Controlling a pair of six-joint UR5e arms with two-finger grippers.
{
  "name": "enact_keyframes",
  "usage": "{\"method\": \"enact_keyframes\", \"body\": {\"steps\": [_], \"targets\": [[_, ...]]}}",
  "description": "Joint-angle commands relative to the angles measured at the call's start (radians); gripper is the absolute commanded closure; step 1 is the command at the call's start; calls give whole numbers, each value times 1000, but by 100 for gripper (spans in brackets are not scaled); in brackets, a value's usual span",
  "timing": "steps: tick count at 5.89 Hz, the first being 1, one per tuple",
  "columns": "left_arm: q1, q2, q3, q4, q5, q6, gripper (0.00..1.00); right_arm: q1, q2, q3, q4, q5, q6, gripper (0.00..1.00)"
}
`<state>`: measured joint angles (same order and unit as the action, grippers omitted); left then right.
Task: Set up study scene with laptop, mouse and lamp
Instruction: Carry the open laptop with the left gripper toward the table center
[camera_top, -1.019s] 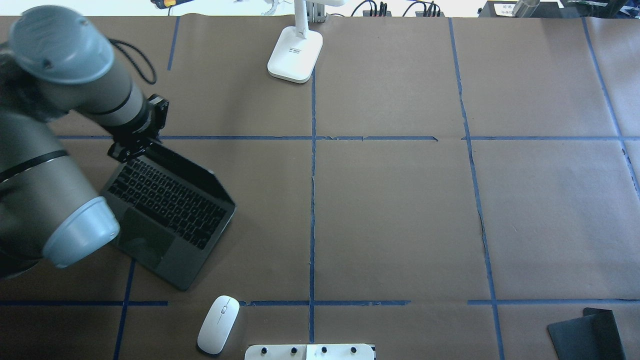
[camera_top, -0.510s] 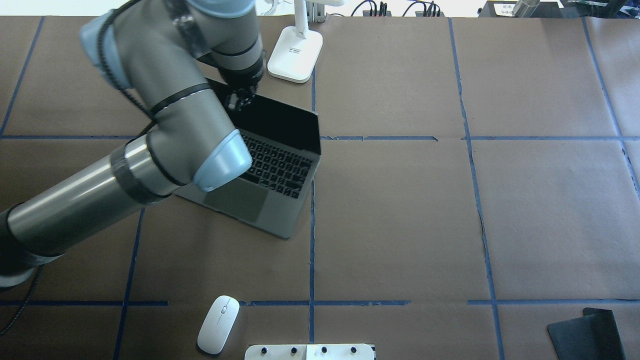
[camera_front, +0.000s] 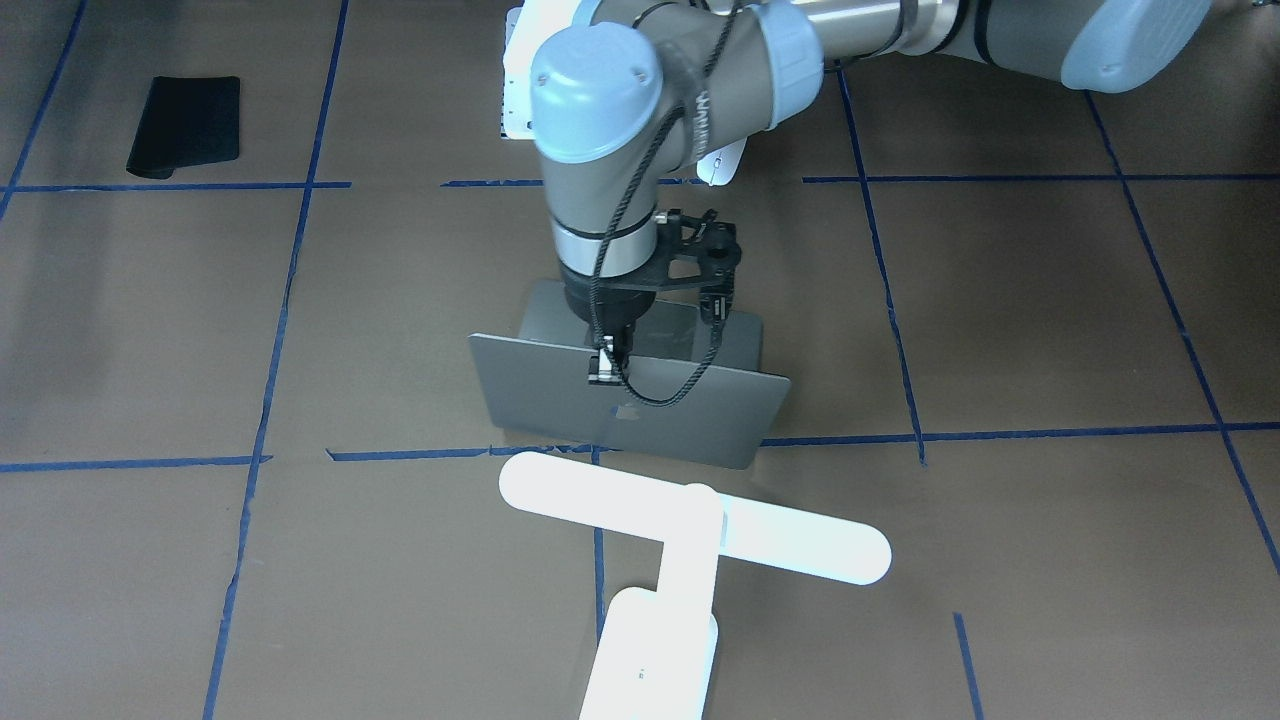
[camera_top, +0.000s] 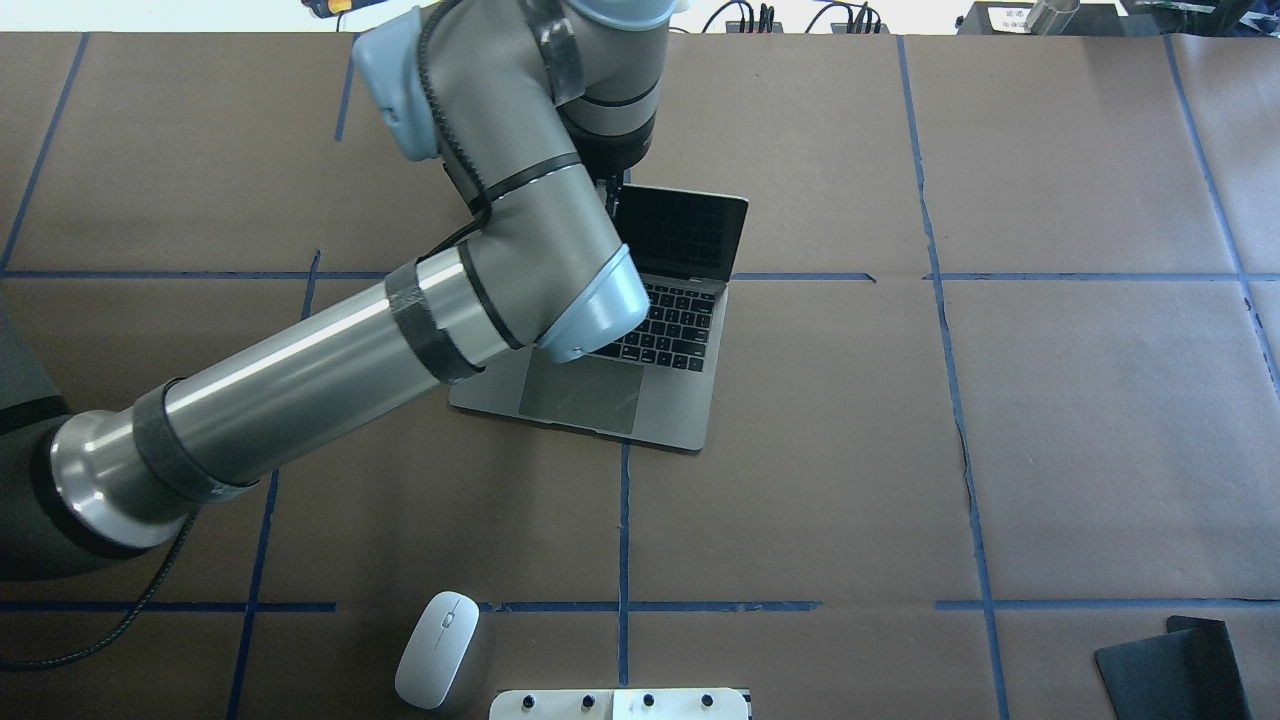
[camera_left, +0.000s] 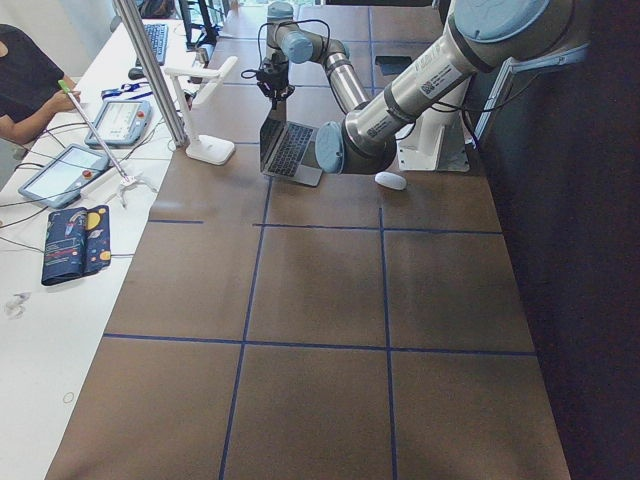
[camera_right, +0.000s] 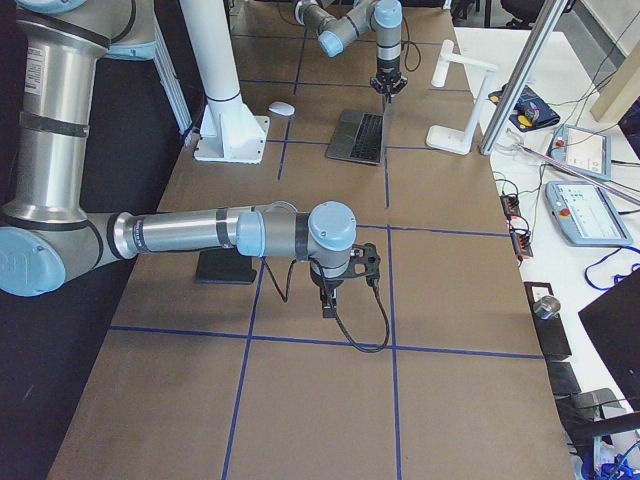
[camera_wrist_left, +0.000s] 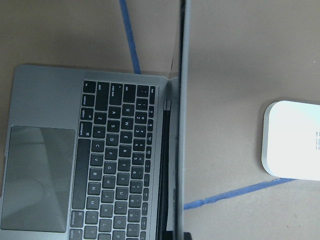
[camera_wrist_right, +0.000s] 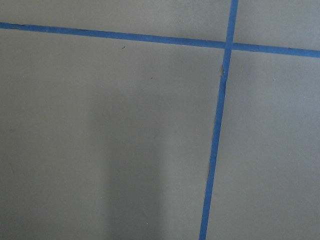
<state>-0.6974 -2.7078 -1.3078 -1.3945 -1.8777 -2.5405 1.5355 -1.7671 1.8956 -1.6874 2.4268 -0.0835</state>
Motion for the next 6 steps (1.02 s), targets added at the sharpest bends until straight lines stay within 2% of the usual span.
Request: {"method": "enact_keyframes", "body": {"steps": [1,2,5,6], "targets": [[10,-44,77,-27,46,-67,100,0,0,-1,0,0,-1,0],[12,-78,137,-46,67,-98,100,0,-2,-1,0,0,-1,0],[10,-92,154,-53,83,-113,100,0,-2,-1,0,0,-1,0],[10,-92,153,-54,81,-101,66,0,-3,-1,0,0,-1,0]]}}
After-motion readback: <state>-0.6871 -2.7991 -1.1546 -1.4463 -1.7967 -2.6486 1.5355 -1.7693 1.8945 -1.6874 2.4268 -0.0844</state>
